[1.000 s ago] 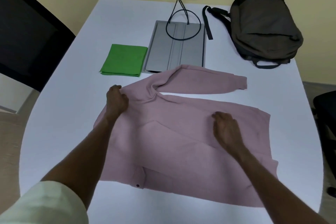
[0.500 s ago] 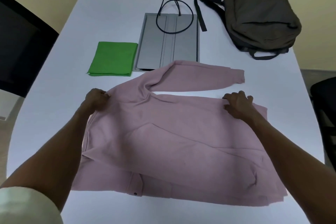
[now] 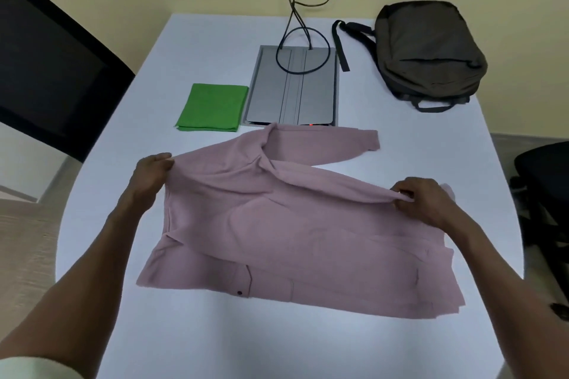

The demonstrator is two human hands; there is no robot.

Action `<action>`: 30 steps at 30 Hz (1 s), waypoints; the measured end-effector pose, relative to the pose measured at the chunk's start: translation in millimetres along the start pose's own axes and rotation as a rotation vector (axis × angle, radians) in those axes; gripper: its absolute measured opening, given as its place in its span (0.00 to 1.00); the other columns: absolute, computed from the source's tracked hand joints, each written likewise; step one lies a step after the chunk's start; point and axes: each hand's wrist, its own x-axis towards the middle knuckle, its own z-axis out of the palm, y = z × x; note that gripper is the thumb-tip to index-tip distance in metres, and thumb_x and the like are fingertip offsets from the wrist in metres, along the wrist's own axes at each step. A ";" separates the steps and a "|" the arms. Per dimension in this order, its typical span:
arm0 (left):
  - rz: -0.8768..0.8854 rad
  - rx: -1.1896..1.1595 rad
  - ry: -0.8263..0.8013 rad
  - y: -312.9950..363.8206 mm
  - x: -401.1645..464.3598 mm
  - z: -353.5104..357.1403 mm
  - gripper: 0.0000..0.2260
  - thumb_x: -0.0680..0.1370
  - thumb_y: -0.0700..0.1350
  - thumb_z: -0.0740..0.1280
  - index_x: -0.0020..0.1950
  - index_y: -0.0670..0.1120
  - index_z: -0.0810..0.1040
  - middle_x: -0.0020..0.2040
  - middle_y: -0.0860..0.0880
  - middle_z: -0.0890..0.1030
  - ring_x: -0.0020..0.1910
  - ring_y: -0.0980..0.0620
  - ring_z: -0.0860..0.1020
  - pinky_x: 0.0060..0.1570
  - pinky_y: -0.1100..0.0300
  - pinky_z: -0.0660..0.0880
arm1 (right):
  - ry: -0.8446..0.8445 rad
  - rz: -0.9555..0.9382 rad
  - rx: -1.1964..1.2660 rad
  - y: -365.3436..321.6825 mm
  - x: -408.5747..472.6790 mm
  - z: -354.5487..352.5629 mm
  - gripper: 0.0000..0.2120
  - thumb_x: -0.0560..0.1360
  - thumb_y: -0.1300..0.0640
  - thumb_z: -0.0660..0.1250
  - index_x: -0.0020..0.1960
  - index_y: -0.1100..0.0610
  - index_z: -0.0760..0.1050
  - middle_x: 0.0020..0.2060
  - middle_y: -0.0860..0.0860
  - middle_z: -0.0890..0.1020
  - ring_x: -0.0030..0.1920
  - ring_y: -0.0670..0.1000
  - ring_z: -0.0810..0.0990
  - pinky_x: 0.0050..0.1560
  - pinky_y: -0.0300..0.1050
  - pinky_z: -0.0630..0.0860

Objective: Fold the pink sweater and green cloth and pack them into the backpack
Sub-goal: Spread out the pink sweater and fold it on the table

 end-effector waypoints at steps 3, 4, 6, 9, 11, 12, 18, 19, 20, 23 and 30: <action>0.018 0.060 0.118 -13.1 -38.0 -6.1 0.18 0.78 0.52 0.66 0.60 0.40 0.80 0.59 0.41 0.81 0.59 0.41 0.78 0.62 0.45 0.72 | 0.035 -0.034 -0.051 -2.6 -40.9 12.2 0.10 0.70 0.66 0.72 0.47 0.53 0.83 0.35 0.46 0.77 0.36 0.49 0.75 0.32 0.43 0.68; 0.035 0.113 0.140 -17.1 -53.0 -6.8 0.17 0.79 0.53 0.67 0.60 0.42 0.80 0.58 0.45 0.82 0.57 0.45 0.79 0.59 0.49 0.73 | 0.051 -0.029 -0.062 -2.0 -55.7 19.3 0.11 0.70 0.66 0.72 0.48 0.53 0.83 0.36 0.46 0.76 0.38 0.48 0.75 0.32 0.41 0.66; 0.069 0.258 0.103 -31.0 -80.2 -9.3 0.18 0.75 0.59 0.68 0.55 0.46 0.82 0.50 0.49 0.83 0.49 0.49 0.79 0.51 0.53 0.73 | 0.071 0.000 -0.069 3.1 -84.4 39.1 0.14 0.70 0.65 0.73 0.51 0.51 0.83 0.39 0.44 0.77 0.41 0.48 0.77 0.36 0.37 0.66; 0.006 0.590 -0.079 -63.8 -103.9 -17.0 0.25 0.69 0.66 0.67 0.54 0.48 0.81 0.48 0.48 0.83 0.49 0.47 0.79 0.50 0.53 0.71 | -0.122 0.028 -0.149 11.1 -115.0 69.5 0.23 0.67 0.66 0.71 0.58 0.47 0.82 0.49 0.46 0.82 0.53 0.51 0.81 0.44 0.42 0.73; -0.054 0.777 -0.151 -81.2 -108.0 -17.4 0.23 0.73 0.59 0.72 0.60 0.44 0.81 0.55 0.43 0.83 0.56 0.43 0.79 0.55 0.52 0.72 | -0.301 0.081 -0.236 6.9 -122.3 78.3 0.23 0.70 0.61 0.69 0.63 0.46 0.80 0.56 0.47 0.81 0.59 0.50 0.79 0.50 0.45 0.75; -0.037 0.830 -0.120 -83.6 -108.5 -13.9 0.21 0.74 0.55 0.73 0.61 0.43 0.81 0.56 0.40 0.82 0.57 0.40 0.79 0.56 0.51 0.72 | -0.317 0.109 -0.243 2.8 -120.7 80.0 0.21 0.71 0.60 0.68 0.62 0.47 0.80 0.57 0.47 0.82 0.59 0.50 0.79 0.52 0.46 0.76; 0.410 0.765 0.113 -47.0 -112.2 57.8 0.26 0.73 0.56 0.61 0.63 0.39 0.78 0.62 0.36 0.78 0.60 0.34 0.76 0.61 0.43 0.73 | -0.007 -0.072 -0.270 -50.0 -85.8 96.3 0.16 0.69 0.55 0.67 0.56 0.51 0.84 0.50 0.55 0.85 0.47 0.60 0.82 0.41 0.52 0.77; 0.456 0.778 0.075 -41.0 -114.7 76.8 0.28 0.74 0.58 0.61 0.66 0.40 0.76 0.66 0.35 0.75 0.63 0.33 0.74 0.63 0.42 0.71 | -0.087 -0.081 -0.293 -61.8 -80.9 100.3 0.19 0.70 0.49 0.64 0.59 0.49 0.82 0.55 0.56 0.84 0.51 0.61 0.82 0.42 0.56 0.78; 0.482 0.813 0.028 -35.0 -118.8 96.0 0.31 0.75 0.60 0.60 0.70 0.41 0.73 0.69 0.34 0.71 0.66 0.32 0.71 0.64 0.40 0.70 | -0.174 -0.077 -0.326 -72.9 -76.4 105.3 0.23 0.71 0.43 0.60 0.63 0.47 0.79 0.61 0.57 0.81 0.56 0.62 0.81 0.44 0.61 0.78; 0.312 0.946 -0.156 -32.1 -132.4 140.1 0.40 0.74 0.69 0.59 0.80 0.52 0.54 0.80 0.39 0.50 0.77 0.31 0.52 0.66 0.28 0.60 | -0.362 -0.051 -0.370 -89.7 -71.7 132.9 0.37 0.71 0.28 0.43 0.78 0.39 0.56 0.79 0.58 0.53 0.77 0.66 0.56 0.60 0.78 0.61; 0.122 0.999 -0.290 -85.3 -136.5 147.2 0.44 0.69 0.79 0.41 0.79 0.58 0.36 0.80 0.43 0.34 0.78 0.34 0.39 0.69 0.26 0.48 | -0.477 0.013 -0.251 -93.2 -80.0 152.2 0.40 0.70 0.23 0.36 0.78 0.37 0.35 0.75 0.50 0.26 0.75 0.58 0.25 0.67 0.75 0.30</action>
